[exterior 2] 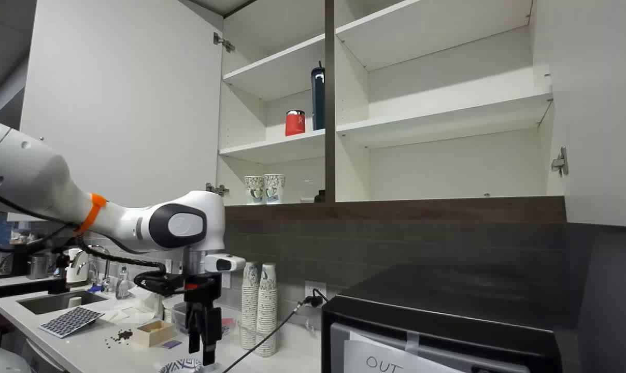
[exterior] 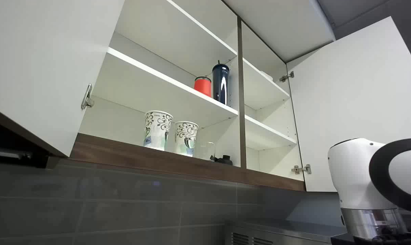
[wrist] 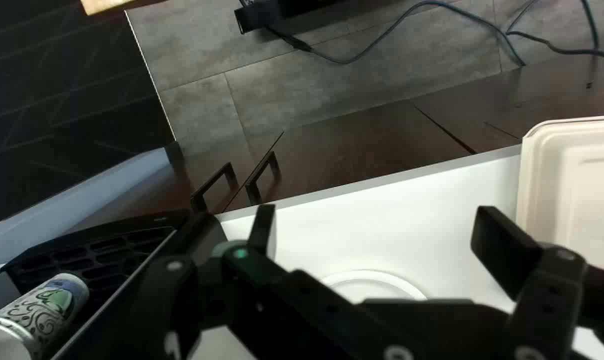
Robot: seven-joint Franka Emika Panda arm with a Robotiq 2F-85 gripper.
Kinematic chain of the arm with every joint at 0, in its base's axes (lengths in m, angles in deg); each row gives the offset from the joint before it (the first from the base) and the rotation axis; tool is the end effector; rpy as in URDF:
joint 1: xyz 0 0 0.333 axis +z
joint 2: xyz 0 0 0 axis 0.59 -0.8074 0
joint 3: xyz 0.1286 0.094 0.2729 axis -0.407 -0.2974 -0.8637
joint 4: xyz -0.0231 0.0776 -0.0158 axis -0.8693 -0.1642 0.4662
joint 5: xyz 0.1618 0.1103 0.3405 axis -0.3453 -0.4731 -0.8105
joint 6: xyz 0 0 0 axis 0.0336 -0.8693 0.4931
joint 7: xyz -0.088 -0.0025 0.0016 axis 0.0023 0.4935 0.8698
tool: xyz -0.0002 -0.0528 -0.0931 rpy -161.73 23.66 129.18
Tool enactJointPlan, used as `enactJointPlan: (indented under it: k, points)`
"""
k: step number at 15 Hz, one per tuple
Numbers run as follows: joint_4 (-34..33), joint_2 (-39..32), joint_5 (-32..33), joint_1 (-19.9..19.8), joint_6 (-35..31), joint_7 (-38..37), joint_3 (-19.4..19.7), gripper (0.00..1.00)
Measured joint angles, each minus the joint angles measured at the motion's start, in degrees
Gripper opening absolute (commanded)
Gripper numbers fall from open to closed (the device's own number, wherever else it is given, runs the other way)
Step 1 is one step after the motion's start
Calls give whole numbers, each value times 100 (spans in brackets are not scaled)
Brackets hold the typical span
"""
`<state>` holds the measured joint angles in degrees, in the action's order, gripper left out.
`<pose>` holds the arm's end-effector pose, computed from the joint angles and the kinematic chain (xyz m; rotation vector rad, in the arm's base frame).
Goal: Stack the right cup in the left cup
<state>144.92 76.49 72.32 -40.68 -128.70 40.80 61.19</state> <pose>0.3044 0.0060 0.4487 2.9924 -0.3959 -0.0118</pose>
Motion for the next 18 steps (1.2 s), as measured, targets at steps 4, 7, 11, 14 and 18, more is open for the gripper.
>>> enactJointPlan:
  k: [4,7,11,14,18]
  points:
    - [0,-1,0,0,0,0,0,100]
    - [0,-1,0,0,0,0,0,100]
    - [-80,-132,-208,0,-1,-309,-9,100]
    - [-480,-651,-998,109,-9,-869,-154,100]
    - [-1234,-1351,-2126,327,-34,-1528,-275,100]
